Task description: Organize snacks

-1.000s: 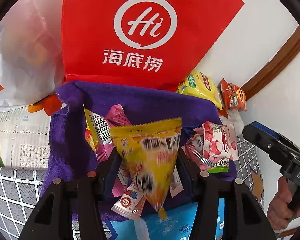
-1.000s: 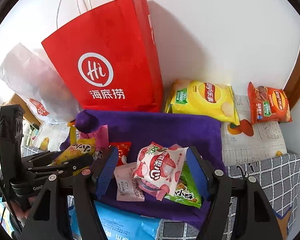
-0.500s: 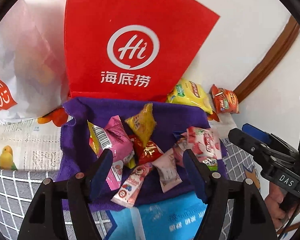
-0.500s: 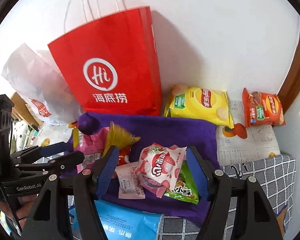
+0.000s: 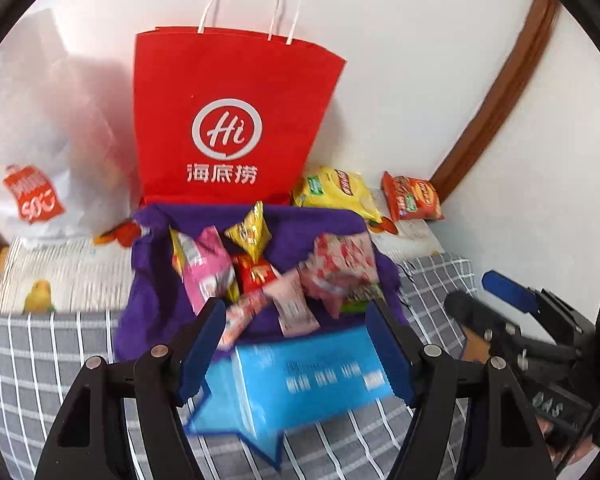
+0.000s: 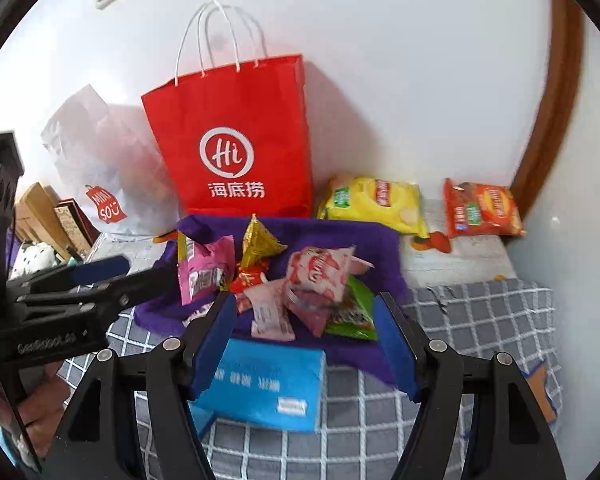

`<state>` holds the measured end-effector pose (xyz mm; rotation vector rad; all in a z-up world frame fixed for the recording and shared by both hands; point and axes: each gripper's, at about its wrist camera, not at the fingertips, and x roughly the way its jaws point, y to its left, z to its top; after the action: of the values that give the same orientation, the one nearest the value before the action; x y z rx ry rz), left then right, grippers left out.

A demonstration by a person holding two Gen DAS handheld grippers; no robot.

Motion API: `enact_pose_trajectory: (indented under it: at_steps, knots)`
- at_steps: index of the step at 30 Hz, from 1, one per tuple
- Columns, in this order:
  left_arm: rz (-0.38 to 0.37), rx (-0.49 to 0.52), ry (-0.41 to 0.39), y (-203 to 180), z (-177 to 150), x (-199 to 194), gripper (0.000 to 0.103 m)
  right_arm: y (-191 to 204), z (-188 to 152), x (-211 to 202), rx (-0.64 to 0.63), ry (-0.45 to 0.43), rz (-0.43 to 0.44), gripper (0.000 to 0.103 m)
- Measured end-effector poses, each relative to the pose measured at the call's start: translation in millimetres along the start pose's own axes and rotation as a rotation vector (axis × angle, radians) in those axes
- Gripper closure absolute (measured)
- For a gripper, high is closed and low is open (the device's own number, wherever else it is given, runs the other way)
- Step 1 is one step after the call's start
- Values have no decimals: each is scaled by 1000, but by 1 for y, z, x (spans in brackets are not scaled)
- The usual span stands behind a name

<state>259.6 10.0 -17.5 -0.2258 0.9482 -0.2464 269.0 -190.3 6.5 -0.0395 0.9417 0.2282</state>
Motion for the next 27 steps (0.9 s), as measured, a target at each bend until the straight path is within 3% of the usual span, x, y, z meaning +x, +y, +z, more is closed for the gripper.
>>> enact_pose_trajectory:
  at_steps: [3, 6, 14, 16, 22, 27]
  knots:
    - [28, 5, -36, -4, -25, -22, 25, 0, -19, -22, 2, -8, -13, 32]
    - [67, 6, -80, -8, -48, -43, 25, 2, -39, -42, -11, -15, 6, 25]
    - [180, 31, -141, -25, -103, -90, 25, 6, -96, -85, 7, -29, 14, 21]
    - [181, 26, -144, -28, -115, -100, 24, 6, -108, -94, 14, -45, 26, 12]
    - [201, 27, -173, -40, -146, -124, 16, 3, -140, -125, 30, -99, 59, 4]
    - [194, 37, -197, -55, -165, -140, 15, 1, -159, -144, 42, -116, 44, 4]
